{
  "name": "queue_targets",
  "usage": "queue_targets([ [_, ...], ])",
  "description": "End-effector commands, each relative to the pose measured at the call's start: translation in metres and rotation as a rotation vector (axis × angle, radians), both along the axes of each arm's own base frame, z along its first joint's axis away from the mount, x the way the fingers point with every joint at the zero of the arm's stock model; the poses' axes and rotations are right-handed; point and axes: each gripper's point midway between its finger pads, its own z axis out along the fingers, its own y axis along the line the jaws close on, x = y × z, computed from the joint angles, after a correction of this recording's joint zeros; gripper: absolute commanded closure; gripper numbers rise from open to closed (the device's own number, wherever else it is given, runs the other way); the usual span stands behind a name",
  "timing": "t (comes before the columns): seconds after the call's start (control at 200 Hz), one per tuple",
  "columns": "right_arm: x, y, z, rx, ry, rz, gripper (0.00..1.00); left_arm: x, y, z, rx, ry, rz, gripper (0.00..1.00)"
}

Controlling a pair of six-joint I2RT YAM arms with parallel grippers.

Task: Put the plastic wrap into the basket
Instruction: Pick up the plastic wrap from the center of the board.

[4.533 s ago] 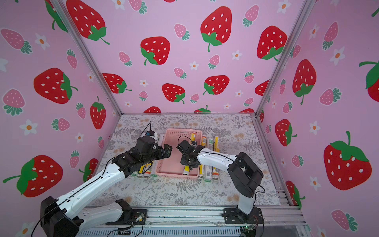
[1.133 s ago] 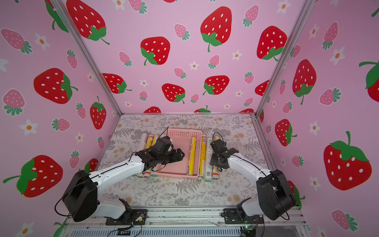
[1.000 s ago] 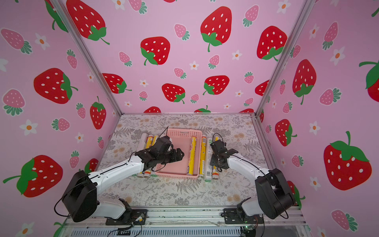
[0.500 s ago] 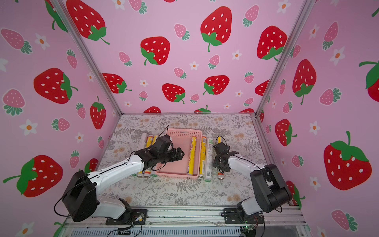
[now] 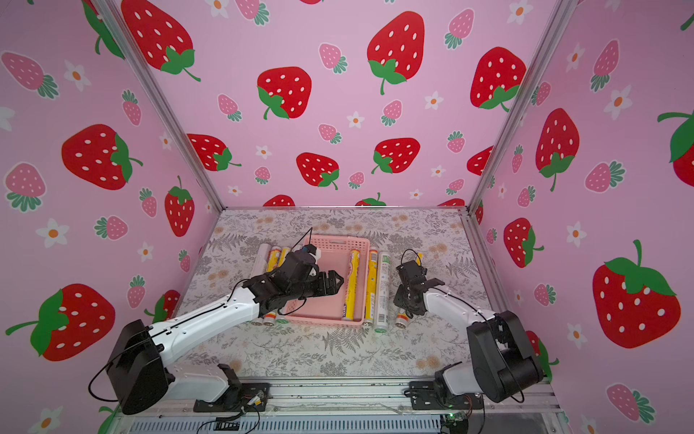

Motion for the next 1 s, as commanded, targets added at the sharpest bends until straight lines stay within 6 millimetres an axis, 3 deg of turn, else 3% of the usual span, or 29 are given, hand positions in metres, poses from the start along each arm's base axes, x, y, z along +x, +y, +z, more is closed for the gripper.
queue_targets([
  [0.0, 0.005, -0.003, 0.037, -0.019, -0.047, 0.011, 0.69, 0.006, -0.010, 0.024, -0.017, -0.045, -0.016, 0.08],
  [0.115, 0.003, -0.004, 0.067, -0.027, -0.104, 0.006, 0.69, 0.003, 0.001, 0.036, 0.012, -0.082, -0.010, 0.08],
  [0.255, -0.002, 0.010, 0.101, 0.015, -0.147, 0.033, 0.69, -0.001, 0.025, 0.042, 0.073, -0.125, 0.003, 0.04],
  [0.36, -0.003, 0.033, 0.121, 0.045, -0.174, 0.066, 0.69, -0.003, 0.047, 0.038, 0.139, -0.106, 0.040, 0.04],
  [0.44, -0.002, 0.064, 0.129, 0.130, -0.190, 0.118, 0.68, -0.007, 0.063, 0.036, 0.155, -0.111, 0.070, 0.04],
  [0.58, 0.003, 0.124, 0.134, 0.328, -0.221, 0.167, 0.68, -0.011, 0.096, 0.020, 0.135, -0.048, 0.154, 0.02],
  [0.745, 0.009, 0.171, 0.127, 0.320, -0.223, 0.211, 0.69, -0.020, 0.126, 0.015, 0.116, -0.024, 0.220, 0.02],
  [0.995, 0.021, 0.222, 0.110, 0.295, -0.206, 0.259, 0.70, -0.027, 0.129, 0.016, 0.069, -0.026, 0.226, 0.02],
])
